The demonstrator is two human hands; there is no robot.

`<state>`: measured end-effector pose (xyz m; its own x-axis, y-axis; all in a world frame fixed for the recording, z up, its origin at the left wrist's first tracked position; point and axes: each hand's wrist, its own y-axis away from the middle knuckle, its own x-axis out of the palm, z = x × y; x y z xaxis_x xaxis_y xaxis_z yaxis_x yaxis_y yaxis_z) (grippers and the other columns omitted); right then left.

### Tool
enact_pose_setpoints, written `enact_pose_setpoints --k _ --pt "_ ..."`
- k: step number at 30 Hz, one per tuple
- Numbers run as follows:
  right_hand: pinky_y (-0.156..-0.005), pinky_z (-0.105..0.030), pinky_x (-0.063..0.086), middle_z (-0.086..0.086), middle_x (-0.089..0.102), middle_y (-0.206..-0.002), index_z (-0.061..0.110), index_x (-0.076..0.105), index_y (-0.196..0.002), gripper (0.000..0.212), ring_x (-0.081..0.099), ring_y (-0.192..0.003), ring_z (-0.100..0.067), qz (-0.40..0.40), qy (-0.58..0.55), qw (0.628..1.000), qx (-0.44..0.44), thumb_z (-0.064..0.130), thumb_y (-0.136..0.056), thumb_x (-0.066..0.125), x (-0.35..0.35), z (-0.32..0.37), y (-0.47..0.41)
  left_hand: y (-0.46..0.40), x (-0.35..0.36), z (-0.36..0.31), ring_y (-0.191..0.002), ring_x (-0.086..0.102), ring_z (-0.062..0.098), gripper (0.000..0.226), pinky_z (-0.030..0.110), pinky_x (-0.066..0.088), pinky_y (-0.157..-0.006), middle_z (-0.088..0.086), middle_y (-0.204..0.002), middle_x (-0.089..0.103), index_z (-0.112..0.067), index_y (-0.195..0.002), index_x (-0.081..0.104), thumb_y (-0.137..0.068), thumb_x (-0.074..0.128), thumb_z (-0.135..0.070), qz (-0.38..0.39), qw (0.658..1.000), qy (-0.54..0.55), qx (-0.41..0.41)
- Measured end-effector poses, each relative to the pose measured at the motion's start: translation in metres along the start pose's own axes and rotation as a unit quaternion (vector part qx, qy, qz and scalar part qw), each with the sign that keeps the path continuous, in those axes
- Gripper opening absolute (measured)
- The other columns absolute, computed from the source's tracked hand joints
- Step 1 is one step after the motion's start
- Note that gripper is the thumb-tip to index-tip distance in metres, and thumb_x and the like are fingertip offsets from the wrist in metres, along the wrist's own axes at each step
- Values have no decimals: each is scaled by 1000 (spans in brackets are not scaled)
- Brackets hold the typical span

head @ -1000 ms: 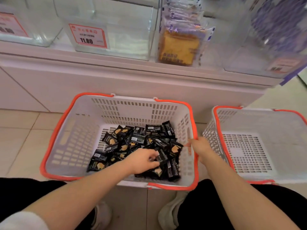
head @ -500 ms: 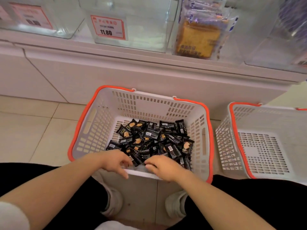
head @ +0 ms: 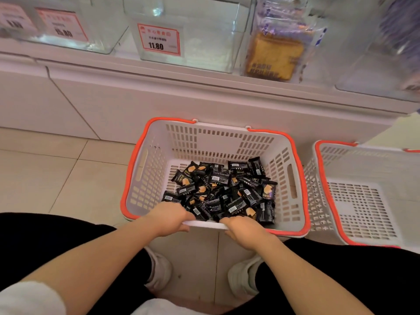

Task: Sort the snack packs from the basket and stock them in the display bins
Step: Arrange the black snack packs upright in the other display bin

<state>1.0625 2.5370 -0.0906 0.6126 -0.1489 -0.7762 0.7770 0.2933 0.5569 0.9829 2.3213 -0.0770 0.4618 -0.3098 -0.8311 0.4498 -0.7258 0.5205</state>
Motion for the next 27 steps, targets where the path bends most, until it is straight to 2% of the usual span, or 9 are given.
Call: enact_pose_setpoints --k 4,6,9,12,15,18,20,24,27 --pt "-71 -35 41 -6 61 -109 21 51 -116 23 58 -98 -29 -6 -17 999 26 29 -96 43 3 -9 6 -7 -3 -10 -95 59 22 29 32 44 -69 1 -101 63 -27 -113 56 -92 48 -45 6 1000 -5 -5" --pt "-79 -36 45 -3 62 -110 21 56 -115 24 57 -100 -25 13 -57 998 35 31 -94 49 -4 -11 8 -9 -6 -11 -96 59 21 28 33 46 -72 0 -102 64 -26 -111 58 -90 51 -44 38 999 17 -12" --pt "-87 -32 46 0 64 -111 20 60 -115 29 57 -99 -16 -11 -140 989 43 37 -92 53 -31 -12 10 -11 -29 -6 -96 62 16 40 28 48 -83 0 -112 66 -23 -126 53 -91 53 -41 42 988 148 -12" --pt "-81 -19 42 7 64 -112 23 60 -116 28 56 -97 -6 -127 -189 973 37 35 -93 51 -85 -9 11 -14 -78 4 -97 60 7 41 19 44 -85 -2 -117 65 -20 -130 51 -92 53 -36 -87 968 236 -15" --pt "-83 -17 42 11 63 -110 23 61 -117 25 55 -96 -2 -222 -169 960 16 29 -95 50 -150 5 7 -10 -135 21 -93 55 0 35 13 41 -83 -3 -118 64 -20 -127 54 -93 52 -30 -233 942 242 -23" --pt "-79 -22 44 12 61 -98 22 60 -115 23 56 -88 -5 -334 -192 923 10 26 -94 51 -223 28 -4 0 -195 49 -100 58 11 29 12 35 -82 2 -115 65 -12 -120 61 -93 52 -23 -361 909 204 -39" --pt "-77 -24 44 9 60 -96 20 58 -117 24 58 -89 -10 -405 -188 895 -13 23 -93 52 -267 45 -16 8 -231 69 -102 59 25 22 23 37 -85 10 -107 66 -6 -108 66 -91 56 -15 -459 876 145 -39" --pt "-96 -32 38 -2 46 -134 17 46 -132 38 42 -124 -20 -503 9 864 -6 19 -94 46 -323 58 -42 17 -285 99 -86 63 35 20 42 53 -75 17 -92 66 1 -96 68 -76 68 -1 -583 812 0 -25" --pt "-104 -34 31 -9 39 -141 11 33 -141 48 33 -132 -25 -456 151 875 56 9 -93 40 -343 51 -59 13 -307 113 -78 66 33 27 41 56 -65 14 -86 67 -3 -91 70 -64 69 -7 -603 789 -107 -40"
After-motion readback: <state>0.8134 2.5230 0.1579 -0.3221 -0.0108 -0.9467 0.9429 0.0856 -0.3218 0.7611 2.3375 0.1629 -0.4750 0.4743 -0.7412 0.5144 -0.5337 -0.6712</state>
